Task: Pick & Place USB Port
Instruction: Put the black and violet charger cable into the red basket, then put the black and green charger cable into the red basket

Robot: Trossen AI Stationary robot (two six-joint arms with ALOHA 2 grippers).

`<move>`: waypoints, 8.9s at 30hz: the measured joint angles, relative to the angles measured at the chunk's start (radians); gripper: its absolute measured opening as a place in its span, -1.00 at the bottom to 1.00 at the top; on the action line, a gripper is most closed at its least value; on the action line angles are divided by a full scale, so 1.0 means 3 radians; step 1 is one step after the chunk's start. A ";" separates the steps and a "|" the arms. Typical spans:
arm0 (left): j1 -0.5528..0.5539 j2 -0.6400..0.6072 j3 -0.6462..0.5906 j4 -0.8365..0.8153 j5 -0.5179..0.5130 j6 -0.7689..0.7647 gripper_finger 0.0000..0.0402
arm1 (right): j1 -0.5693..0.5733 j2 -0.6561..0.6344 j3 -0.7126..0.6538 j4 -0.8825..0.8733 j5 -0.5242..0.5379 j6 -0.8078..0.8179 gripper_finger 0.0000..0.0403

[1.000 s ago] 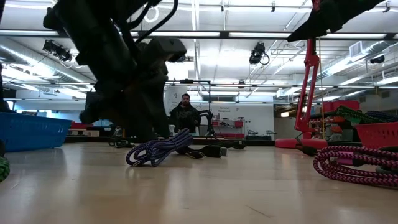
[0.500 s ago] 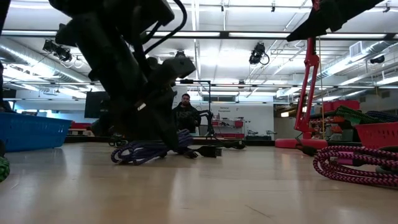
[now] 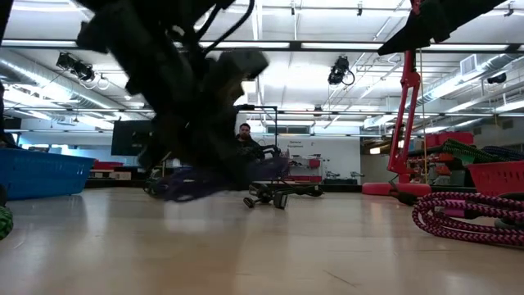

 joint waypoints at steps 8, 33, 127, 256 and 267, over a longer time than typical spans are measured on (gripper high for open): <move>0.0030 -0.0232 0.0657 -0.0683 -0.0482 0.1058 -0.87 | 0.0000 0.0008 0.0000 0.0009 -0.0265 0.0279 -0.35; 0.1093 -0.0924 0.1190 0.0682 0.0888 0.4399 -0.87 | -0.0118 0.0240 0.0001 0.2500 -0.1615 -0.0867 -0.35; 0.1207 -0.1502 0.1190 -0.0882 0.0083 0.4353 -0.14 | 0.0420 -0.1102 -0.0393 -0.2336 -0.1811 0.4414 -0.97; -0.1235 0.0237 0.1187 -0.2424 0.0859 0.1819 -0.14 | 0.0374 0.0726 -0.0554 0.3447 -0.1851 0.1434 0.03; -0.1225 0.0502 0.1188 -0.2227 0.0882 0.1818 -0.14 | 0.0374 0.0722 -0.0554 0.3646 -0.2013 0.1284 0.03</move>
